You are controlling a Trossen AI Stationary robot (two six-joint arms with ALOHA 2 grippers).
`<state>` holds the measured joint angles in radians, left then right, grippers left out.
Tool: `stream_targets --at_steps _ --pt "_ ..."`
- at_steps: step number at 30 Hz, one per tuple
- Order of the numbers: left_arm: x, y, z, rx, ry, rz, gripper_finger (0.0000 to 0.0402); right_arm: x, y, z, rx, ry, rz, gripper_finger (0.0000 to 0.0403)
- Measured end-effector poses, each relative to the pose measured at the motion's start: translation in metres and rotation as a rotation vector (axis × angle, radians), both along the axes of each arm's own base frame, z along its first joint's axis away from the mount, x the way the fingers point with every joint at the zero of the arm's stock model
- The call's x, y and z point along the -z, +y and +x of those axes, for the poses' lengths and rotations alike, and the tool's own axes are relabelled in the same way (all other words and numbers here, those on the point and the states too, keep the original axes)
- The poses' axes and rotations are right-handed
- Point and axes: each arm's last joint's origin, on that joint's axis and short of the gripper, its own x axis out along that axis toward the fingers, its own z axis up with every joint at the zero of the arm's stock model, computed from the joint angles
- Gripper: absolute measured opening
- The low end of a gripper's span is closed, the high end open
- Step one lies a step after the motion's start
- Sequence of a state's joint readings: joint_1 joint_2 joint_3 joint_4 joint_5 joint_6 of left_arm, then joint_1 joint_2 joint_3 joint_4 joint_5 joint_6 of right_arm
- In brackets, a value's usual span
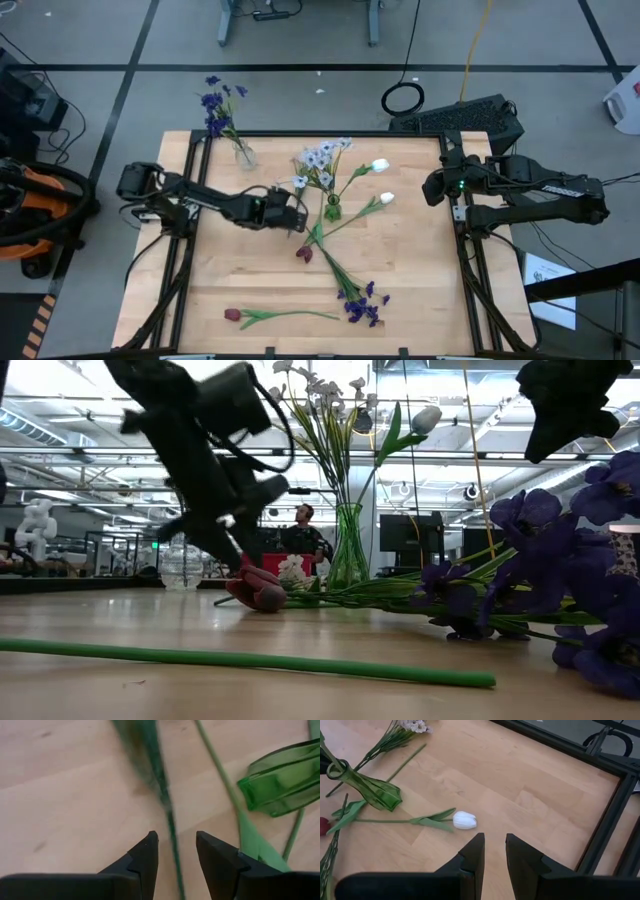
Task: Sort flowers into vase by color
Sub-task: Put the white flowers into the green vase
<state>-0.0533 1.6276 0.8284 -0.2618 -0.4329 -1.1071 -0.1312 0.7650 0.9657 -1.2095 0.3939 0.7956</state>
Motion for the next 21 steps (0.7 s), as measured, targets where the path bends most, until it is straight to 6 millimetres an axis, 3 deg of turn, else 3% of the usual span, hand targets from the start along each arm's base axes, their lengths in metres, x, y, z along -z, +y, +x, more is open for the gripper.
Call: stream_targets --at_steps 5,12,17,21 --pt "0.011 0.019 0.013 0.078 -0.005 0.039 0.0139 0.000 0.000 0.000 0.024 -0.014 0.013 0.0070" --pt "0.028 0.031 0.008 0.084 0.127 -0.035 0.0119 0.000 0.000 0.000 0.043 -0.025 0.025 0.0070" --pt "0.027 0.020 0.007 0.125 0.126 -0.106 0.0025 0.000 0.000 0.000 0.046 -0.027 0.022 0.0070" --pt "0.025 -0.004 0.004 0.185 0.137 -0.191 0.0015 0.000 0.000 0.000 0.045 -0.026 0.019 0.0070"
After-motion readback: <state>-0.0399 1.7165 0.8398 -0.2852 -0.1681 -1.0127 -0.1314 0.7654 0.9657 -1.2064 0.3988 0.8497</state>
